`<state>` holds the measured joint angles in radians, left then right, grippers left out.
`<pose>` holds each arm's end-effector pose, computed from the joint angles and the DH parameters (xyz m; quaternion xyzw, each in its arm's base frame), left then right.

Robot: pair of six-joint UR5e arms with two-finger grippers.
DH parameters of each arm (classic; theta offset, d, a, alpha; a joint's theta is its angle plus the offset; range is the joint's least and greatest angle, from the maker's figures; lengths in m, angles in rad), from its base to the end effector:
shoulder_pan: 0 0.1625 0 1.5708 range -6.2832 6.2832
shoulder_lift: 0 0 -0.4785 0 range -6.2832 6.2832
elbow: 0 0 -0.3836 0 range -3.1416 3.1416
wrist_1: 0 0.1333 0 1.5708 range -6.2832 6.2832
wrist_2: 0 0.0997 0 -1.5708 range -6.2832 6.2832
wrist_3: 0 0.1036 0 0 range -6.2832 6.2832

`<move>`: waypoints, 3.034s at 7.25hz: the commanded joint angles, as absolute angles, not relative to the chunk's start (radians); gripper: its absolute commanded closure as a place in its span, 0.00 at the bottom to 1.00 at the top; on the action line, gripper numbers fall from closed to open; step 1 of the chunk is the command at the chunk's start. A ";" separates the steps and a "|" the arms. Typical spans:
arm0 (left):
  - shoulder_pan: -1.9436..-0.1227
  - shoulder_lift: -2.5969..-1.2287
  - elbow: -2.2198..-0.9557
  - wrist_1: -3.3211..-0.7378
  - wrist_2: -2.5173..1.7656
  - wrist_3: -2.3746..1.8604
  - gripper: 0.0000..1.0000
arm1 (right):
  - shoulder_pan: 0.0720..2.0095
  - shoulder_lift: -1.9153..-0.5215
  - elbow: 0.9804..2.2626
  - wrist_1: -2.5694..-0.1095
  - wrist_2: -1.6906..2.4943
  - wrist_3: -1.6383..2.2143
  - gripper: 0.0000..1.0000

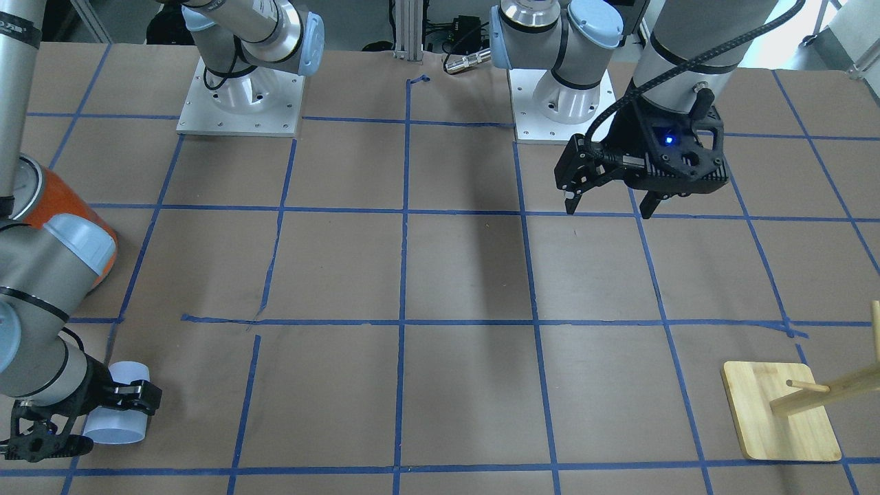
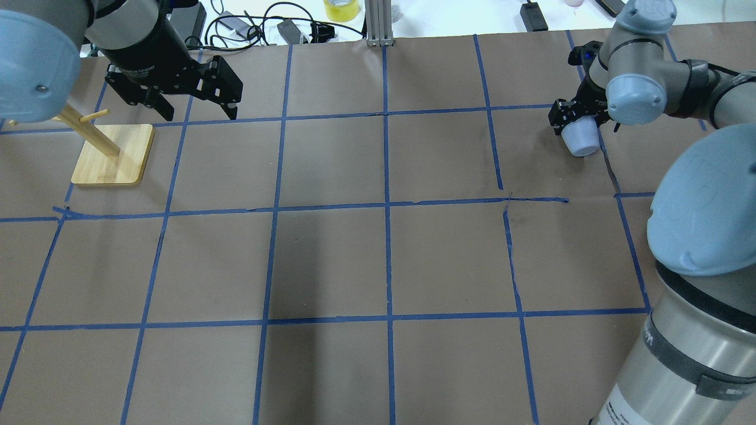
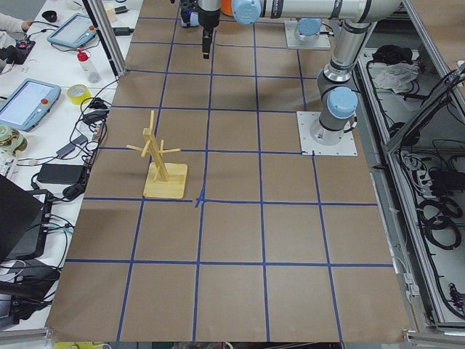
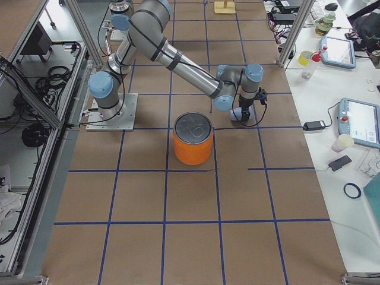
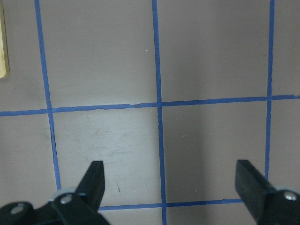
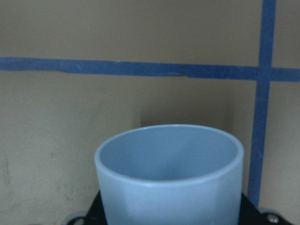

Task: Flip cup
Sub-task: 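Carry the cup with the right gripper toward the table center, then lay the cup on its side and open the right gripper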

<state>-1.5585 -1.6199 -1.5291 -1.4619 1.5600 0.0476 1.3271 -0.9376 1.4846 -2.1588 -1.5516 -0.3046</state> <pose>-0.1281 -0.5184 0.5446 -0.0179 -0.9985 0.0509 0.0039 -0.0411 -0.7262 0.2493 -0.0306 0.9993 -0.0223 0.0037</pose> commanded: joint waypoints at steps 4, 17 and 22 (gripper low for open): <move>-1.559 -1.618 -1.529 -1.462 1.560 0.048 0.00 | 1.668 -1.075 1.485 -2.042 -1.536 -0.331 0.42; -1.559 -1.609 -1.551 -1.454 1.565 0.046 0.00 | 2.019 -0.922 1.564 -2.391 -1.535 -1.139 0.41; -1.559 -1.609 -1.552 -1.454 1.565 0.046 0.00 | 2.020 -0.927 1.574 -2.376 -1.546 -1.135 0.00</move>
<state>-1.5585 -1.6092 -1.5519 -1.4542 1.5647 0.0460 2.0202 -0.9257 1.5734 -2.3839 -1.5392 -1.1347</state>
